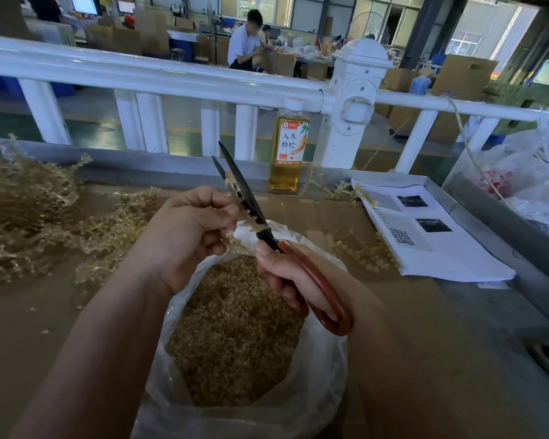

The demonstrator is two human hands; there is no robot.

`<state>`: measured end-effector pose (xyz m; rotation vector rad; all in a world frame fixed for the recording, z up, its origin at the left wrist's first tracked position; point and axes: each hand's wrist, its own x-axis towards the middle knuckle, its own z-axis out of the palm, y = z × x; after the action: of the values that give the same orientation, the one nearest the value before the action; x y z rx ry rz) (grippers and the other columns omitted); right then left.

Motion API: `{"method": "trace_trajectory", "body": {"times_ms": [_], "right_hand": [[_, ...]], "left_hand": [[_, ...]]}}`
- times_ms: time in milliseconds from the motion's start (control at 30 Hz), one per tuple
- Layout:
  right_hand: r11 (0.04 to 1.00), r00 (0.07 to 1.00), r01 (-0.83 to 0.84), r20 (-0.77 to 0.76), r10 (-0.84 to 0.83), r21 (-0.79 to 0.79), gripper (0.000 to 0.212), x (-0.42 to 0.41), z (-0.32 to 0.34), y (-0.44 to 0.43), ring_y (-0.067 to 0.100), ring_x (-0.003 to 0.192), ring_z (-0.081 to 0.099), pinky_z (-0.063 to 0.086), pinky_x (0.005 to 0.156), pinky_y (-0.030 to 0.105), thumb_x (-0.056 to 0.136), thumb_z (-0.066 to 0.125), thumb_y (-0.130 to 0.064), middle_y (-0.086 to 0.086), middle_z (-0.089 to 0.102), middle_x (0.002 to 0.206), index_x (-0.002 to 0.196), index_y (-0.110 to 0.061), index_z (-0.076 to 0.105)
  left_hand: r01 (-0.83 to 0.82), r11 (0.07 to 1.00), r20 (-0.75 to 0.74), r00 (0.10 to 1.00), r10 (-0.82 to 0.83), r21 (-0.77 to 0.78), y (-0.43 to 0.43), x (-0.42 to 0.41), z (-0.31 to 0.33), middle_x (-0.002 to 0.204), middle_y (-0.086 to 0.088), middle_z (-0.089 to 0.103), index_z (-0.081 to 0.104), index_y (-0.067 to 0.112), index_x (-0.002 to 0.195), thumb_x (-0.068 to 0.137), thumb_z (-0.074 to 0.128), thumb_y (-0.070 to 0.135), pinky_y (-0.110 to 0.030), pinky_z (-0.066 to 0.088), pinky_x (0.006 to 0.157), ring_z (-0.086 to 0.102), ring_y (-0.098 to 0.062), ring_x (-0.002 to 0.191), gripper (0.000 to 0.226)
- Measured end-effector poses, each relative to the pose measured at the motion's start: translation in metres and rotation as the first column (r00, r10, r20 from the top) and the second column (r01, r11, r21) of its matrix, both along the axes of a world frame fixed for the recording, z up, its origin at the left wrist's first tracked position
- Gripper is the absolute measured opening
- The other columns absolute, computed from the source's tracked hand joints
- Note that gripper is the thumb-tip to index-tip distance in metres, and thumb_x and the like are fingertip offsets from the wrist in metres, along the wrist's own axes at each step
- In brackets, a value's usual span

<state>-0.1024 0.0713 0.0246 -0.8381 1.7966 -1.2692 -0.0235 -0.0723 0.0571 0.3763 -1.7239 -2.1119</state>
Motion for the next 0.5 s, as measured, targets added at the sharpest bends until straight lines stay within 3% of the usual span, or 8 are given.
{"method": "trace_trajectory", "body": {"times_ms": [167, 300, 500], "right_hand": [[1.000, 0.999, -0.009, 0.033, 0.010, -0.013, 0.055, 0.003, 0.006, 0.003, -0.001, 0.029, 0.030, 0.024, 0.032, 0.011, 0.050, 0.049, -0.080, -0.015, 0.039, 0.040, 0.074, -0.031, 0.048], [1.000, 0.999, -0.022, -0.040, 0.022, 0.016, 0.041, 0.005, 0.014, 0.005, 0.000, 0.037, 0.031, 0.029, 0.040, 0.016, 0.063, 0.044, -0.069, -0.011, 0.037, 0.052, 0.074, -0.030, 0.047], [0.999, 0.992, -0.005, -0.126, 0.011, 0.049, 0.039, 0.008, 0.019, 0.004, 0.001, 0.038, 0.033, 0.032, 0.041, 0.018, 0.064, 0.041, -0.067, -0.008, 0.037, 0.054, 0.072, -0.030, 0.046]], "left_hand": [[0.002, 0.999, -0.005, 1.000, -0.002, 0.034, 0.002, -0.001, -0.001, 0.045, 0.002, 0.052, 0.053, 0.010, 0.067, 0.085, 0.049, -0.006, -0.012, 0.035, 0.038, 0.045, -0.005, 0.039, 0.024], [-0.002, 0.999, -0.014, 1.000, 0.003, 0.051, 0.002, -0.001, -0.001, 0.046, 0.002, 0.053, 0.054, 0.010, 0.068, 0.085, 0.050, -0.006, -0.013, 0.036, 0.038, 0.046, -0.005, 0.039, 0.024], [-0.036, 0.998, 0.004, 0.999, 0.036, 0.049, 0.003, -0.003, 0.000, 0.046, 0.000, 0.052, 0.059, 0.014, 0.060, 0.084, 0.051, -0.003, -0.013, 0.035, 0.038, 0.040, -0.007, 0.036, 0.031]]}}
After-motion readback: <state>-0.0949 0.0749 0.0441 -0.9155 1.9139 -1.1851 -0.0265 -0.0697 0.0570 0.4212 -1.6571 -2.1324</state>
